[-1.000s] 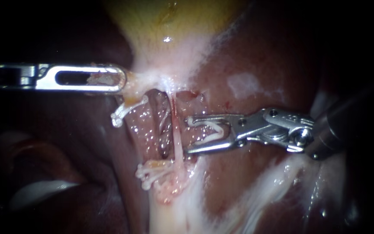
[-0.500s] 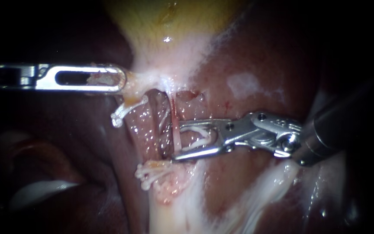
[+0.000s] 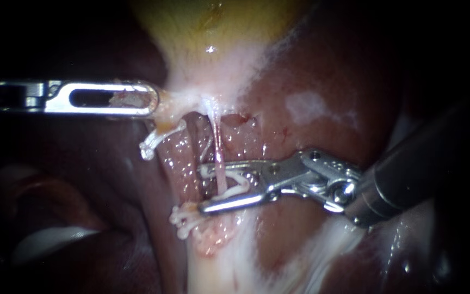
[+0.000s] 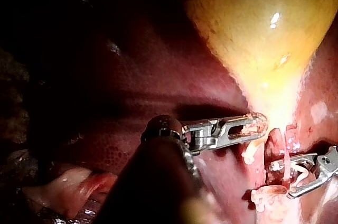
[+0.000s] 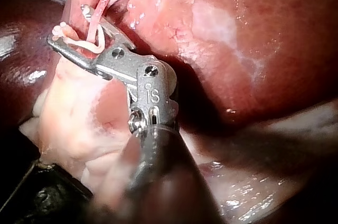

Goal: Clipping first clip right tube

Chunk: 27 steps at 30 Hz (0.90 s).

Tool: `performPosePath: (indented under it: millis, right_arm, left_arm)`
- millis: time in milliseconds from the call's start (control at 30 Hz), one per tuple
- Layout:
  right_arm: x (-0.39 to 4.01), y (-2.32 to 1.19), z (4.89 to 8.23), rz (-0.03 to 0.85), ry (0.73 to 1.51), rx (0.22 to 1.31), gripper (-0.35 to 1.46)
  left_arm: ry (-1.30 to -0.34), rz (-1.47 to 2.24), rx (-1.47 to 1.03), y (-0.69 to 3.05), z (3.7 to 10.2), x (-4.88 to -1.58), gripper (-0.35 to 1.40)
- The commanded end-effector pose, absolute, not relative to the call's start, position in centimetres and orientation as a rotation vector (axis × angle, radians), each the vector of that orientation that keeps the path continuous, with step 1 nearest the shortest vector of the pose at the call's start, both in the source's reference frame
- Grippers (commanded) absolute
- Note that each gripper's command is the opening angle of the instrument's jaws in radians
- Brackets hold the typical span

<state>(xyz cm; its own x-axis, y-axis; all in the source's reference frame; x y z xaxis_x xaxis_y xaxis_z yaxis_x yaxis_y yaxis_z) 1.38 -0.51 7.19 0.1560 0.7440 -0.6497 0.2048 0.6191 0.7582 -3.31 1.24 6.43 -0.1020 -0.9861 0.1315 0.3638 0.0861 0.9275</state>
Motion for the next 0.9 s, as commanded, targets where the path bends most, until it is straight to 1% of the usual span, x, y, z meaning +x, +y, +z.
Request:
performPosePath:
  millis: [33, 200, 433, 500, 800, 900]
  right_arm:
    - [1.39, -0.52, 7.16, 0.467, 1.4, 0.887, 0.45]
    - [1.45, -0.6, 7.08, 0.471, 1.42, 0.955, 0.44]
    - [1.5, -0.69, 6.99, 0.459, 1.415, 1.015, 0.42]
    - [1.5, -0.71, 7.0, 0.468, 1.408, 1.03, 0.41]
    - [1.65, -0.78, 7.06, 0.469, 1.408, 1.028, 0.41]
    - [1.67, -0.78, 7.06, 0.473, 1.42, 1.028, 0.41]
  left_arm:
    - [-1.071, -1.368, 0.795, 1.24, 6.43, -3.31, -0.35]
    - [-1.071, -1.368, 0.795, 1.24, 6.43, -3.31, -0.35]
    - [-1.071, -1.368, 0.795, 1.24, 6.43, -3.31, -0.35]
    - [-1.071, -1.368, 0.795, 1.24, 6.43, -3.31, -0.35]
    - [-1.071, -1.368, 0.795, 1.24, 6.43, -3.32, -0.35]
    - [-1.071, -1.368, 0.795, 1.24, 6.43, -3.32, -0.35]
